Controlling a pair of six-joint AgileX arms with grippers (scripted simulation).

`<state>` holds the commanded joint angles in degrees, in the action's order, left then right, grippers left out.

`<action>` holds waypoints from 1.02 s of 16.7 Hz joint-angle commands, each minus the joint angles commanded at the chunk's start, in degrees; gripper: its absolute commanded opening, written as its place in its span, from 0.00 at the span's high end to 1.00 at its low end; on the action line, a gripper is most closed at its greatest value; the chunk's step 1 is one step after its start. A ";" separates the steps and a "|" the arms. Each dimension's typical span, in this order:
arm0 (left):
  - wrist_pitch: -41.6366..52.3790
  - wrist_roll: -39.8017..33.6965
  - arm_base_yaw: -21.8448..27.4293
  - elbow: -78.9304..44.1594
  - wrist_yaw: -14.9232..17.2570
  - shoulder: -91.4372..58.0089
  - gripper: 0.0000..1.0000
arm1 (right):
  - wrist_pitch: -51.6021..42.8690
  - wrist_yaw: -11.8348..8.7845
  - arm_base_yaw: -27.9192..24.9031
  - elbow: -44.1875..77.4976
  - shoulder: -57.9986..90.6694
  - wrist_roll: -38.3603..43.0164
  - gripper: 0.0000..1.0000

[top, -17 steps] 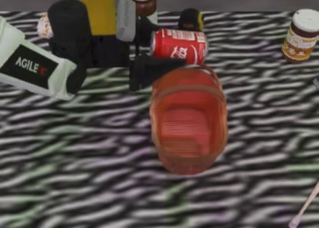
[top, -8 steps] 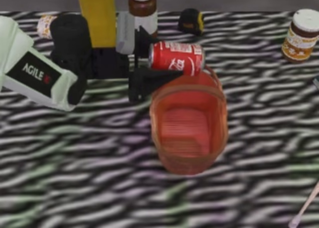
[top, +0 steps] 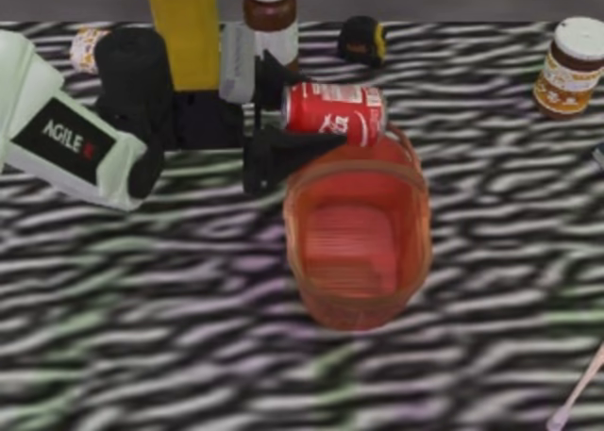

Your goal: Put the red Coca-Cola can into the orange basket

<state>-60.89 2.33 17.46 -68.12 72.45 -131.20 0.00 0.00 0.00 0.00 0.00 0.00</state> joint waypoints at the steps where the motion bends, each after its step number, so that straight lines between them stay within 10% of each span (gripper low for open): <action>1: 0.00 0.00 0.00 0.00 0.00 0.00 0.17 | 0.00 0.00 0.00 0.00 0.00 0.00 0.00; 4: 0.00 0.00 0.00 0.00 0.00 0.00 0.00 | 0.00 0.00 0.00 0.00 0.00 0.00 0.00; 17: 2.81 -1.18 -0.77 2.37 -3.54 5.46 0.00 | -5.02 -0.19 -2.39 5.84 5.88 -3.28 0.00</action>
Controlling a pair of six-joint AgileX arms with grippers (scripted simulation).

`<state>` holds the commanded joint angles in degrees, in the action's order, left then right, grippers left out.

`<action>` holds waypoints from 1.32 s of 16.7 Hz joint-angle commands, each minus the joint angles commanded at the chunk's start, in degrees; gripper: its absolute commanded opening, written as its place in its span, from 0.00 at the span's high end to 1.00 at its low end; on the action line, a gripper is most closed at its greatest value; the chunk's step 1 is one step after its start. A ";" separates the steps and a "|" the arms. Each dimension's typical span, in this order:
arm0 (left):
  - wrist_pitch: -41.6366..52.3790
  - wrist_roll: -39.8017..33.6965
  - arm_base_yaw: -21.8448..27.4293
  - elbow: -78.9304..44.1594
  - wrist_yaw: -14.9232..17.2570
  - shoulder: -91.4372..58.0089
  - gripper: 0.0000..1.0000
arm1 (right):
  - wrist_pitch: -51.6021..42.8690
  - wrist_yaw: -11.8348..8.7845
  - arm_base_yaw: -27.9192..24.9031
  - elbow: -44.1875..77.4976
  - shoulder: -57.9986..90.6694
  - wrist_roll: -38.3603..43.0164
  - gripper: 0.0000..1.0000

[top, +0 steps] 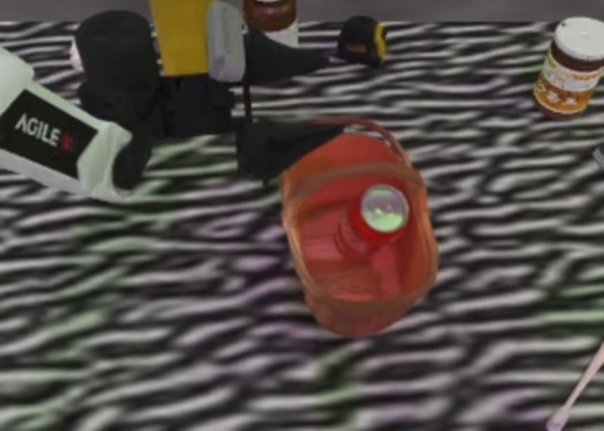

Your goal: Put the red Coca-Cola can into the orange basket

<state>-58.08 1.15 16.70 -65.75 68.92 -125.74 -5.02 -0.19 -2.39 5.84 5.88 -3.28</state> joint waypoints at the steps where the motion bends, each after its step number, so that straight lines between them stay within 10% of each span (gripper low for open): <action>1: 1.38 -0.51 -0.50 1.24 -1.71 2.77 0.00 | -2.39 -0.03 -1.07 2.95 2.98 -1.56 0.00; 22: 54.03 -2.81 -16.81 59.85 -62.89 116.12 0.00 | -79.84 0.09 -33.67 118.27 119.15 -51.40 0.00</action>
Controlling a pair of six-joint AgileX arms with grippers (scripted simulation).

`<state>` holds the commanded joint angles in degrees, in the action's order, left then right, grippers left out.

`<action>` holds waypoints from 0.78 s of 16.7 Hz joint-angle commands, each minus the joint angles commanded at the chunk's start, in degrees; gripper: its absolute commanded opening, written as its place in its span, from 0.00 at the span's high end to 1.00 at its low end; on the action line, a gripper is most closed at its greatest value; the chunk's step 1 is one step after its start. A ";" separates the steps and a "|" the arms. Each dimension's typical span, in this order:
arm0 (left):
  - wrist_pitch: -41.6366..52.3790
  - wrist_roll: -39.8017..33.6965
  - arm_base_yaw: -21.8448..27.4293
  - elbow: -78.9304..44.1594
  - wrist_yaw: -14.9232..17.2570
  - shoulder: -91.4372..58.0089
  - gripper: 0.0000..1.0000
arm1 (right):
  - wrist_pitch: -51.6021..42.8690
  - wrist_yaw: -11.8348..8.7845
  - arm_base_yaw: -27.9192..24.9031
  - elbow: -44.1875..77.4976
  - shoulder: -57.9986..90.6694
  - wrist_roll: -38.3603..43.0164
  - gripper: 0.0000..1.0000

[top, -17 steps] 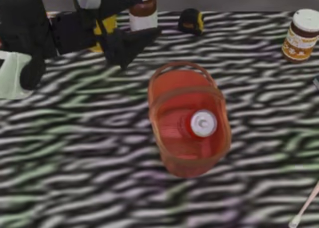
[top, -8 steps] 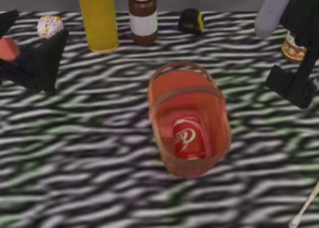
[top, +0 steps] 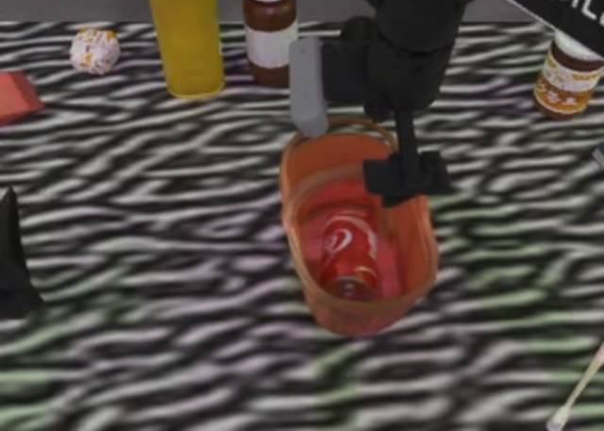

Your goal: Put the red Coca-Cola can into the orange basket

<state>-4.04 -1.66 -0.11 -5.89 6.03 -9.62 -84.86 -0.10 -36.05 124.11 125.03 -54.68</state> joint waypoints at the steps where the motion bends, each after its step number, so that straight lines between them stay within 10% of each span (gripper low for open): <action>1: 1.32 0.45 -0.34 1.87 -1.89 3.13 0.00 | -1.85 0.10 -0.87 3.13 2.71 -1.35 0.00; 13: 4.04 1.66 -1.03 5.89 -6.03 9.62 0.00 | -3.98 0.39 -2.68 7.45 7.60 -4.35 0.00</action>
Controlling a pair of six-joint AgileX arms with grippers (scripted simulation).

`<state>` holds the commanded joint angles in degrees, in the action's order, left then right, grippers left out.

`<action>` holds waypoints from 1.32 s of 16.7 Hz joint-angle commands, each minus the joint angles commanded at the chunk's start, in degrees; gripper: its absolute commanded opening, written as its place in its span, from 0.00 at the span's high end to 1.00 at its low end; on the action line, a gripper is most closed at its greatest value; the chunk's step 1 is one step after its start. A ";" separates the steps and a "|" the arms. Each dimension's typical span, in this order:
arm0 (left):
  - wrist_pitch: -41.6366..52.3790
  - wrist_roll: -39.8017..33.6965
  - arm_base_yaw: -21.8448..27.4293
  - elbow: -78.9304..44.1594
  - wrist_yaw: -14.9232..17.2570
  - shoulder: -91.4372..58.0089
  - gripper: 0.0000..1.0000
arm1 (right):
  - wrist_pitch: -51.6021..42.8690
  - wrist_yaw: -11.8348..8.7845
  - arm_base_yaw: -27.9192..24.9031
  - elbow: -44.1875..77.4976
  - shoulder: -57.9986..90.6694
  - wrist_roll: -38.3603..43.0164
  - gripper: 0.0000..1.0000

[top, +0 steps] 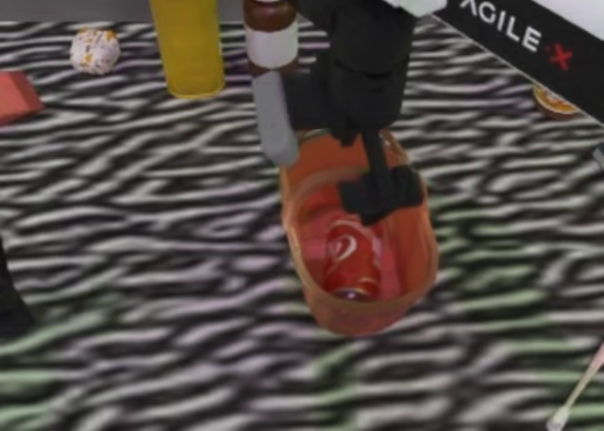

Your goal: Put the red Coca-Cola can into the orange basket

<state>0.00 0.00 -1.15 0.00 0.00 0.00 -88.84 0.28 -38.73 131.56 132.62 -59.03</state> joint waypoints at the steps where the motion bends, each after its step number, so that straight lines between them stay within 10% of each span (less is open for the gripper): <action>1: 0.00 0.00 0.00 0.00 0.00 0.00 0.00 | 1.01 0.00 -0.04 -1.27 -0.26 0.01 0.00; 8: 0.00 0.00 0.00 0.00 0.00 0.00 0.00 | 3.97 0.00 -0.12 -4.96 -0.99 0.08 0.00; 22: 0.00 0.00 0.00 0.00 0.00 0.00 0.00 | 3.97 0.00 -0.12 -4.96 -0.99 0.08 1.00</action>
<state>0.00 0.00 -1.15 0.00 0.00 0.00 -84.87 0.28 -38.84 126.60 131.64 -58.95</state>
